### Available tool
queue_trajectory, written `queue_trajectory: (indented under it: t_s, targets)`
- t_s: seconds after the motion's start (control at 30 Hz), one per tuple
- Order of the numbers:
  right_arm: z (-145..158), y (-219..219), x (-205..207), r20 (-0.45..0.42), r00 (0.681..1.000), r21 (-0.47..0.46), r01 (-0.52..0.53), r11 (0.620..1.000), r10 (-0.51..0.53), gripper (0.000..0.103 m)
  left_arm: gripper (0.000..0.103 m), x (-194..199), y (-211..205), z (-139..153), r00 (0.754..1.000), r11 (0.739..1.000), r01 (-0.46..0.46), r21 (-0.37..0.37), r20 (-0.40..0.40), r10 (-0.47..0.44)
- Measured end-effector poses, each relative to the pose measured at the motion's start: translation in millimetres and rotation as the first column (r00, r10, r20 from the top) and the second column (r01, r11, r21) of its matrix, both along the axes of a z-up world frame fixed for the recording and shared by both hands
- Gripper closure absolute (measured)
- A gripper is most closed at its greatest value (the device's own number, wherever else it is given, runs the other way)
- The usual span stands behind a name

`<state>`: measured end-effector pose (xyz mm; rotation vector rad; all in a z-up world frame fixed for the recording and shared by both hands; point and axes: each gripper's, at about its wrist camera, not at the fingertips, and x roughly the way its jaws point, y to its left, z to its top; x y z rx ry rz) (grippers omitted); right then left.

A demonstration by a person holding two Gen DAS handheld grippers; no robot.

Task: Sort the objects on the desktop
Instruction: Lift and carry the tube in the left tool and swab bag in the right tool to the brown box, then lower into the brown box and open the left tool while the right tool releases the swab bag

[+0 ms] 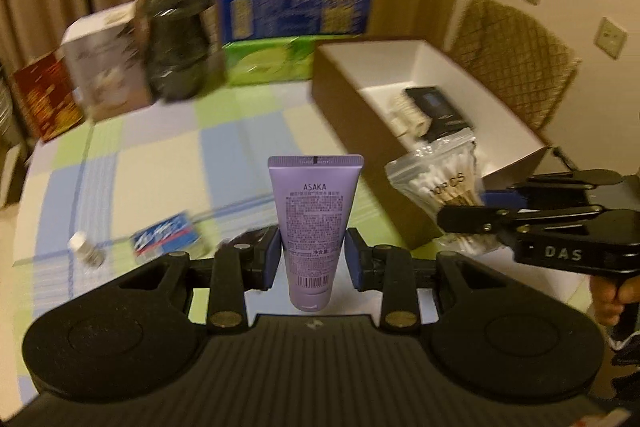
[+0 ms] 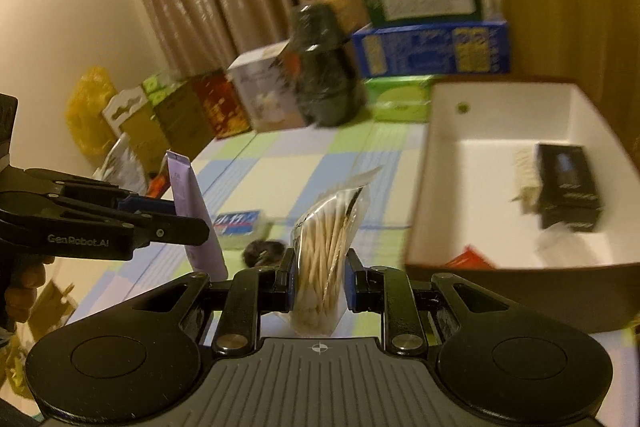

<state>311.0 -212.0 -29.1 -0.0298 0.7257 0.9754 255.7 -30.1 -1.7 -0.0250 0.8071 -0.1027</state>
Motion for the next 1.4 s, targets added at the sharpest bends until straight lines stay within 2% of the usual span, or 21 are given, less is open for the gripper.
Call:
queue_trajectory:
  t_s: [0.3,0.5,0.73,0.93,1.17,1.4]
  targets:
    - [23,-49,46,0.081,0.990,0.014,0.112,0.994,-0.113,0.083,0.074,56,-64,23,0.987,0.989,0.143,-0.033,0.072,-0.141]
    - [23,-67,85,0.114,0.982,-0.013,0.156,0.988,-0.154,0.083,0.074,105,-100,27,0.977,0.977,0.204,-0.068,0.080,-0.198]
    - [7,-69,129,0.107,0.978,-0.067,0.186,0.980,-0.179,0.083,0.074,161,-127,8,0.979,0.976,0.205,-0.074,0.012,-0.205]
    - [-9,-66,156,0.074,0.980,-0.103,0.191,0.976,-0.184,0.083,0.074,199,-135,-27,0.982,0.985,0.157,-0.072,-0.098,-0.164]
    - [-24,-57,168,0.029,0.986,-0.128,0.166,0.978,-0.164,0.083,0.074,224,-132,-67,0.969,0.994,0.100,-0.048,-0.221,-0.108]
    - [-33,-46,172,0.005,0.989,-0.161,0.147,0.976,-0.148,0.083,0.074,237,-137,-77,0.965,0.995,0.096,-0.002,-0.244,-0.094]
